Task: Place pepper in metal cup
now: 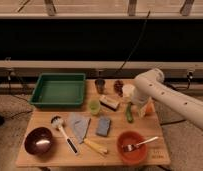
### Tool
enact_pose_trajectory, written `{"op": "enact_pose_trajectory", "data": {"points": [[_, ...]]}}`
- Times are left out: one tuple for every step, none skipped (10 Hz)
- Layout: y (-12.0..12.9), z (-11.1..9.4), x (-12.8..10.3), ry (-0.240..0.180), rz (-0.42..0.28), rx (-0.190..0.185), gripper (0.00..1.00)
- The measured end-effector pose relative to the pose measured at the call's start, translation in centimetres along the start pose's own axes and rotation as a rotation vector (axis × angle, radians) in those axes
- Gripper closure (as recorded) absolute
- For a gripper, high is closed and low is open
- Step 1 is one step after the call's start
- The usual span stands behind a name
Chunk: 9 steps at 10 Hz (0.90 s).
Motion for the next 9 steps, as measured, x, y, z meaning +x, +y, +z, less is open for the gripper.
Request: {"op": "enact_pose_trajectory", "data": {"points": [[-0.5, 1.1, 0.2, -0.002, -0.021, -0.013, 0.2], [-0.8, 2.1, 0.3, -0.01, -0.037, -0.031, 0.2], [-0.9, 2.9, 0.4, -0.015, -0.049, -0.051, 0.2], [-1.1, 3.5, 0.5, -0.019, -0.056, -0.065, 0.2], [-1.0, 3.9, 0.6, -0.022, -0.059, -0.076, 0.2], [-0.9, 4.3, 0.8, -0.026, -0.061, -0.09, 0.2], [-0.5, 4.7, 1.0, -0.028, -0.059, -0.104, 0.2], [-0.1, 4.9, 1.1, -0.029, -0.058, -0.114, 0.2], [0.2, 5.2, 1.1, -0.032, -0.056, -0.123, 0.2]]}}
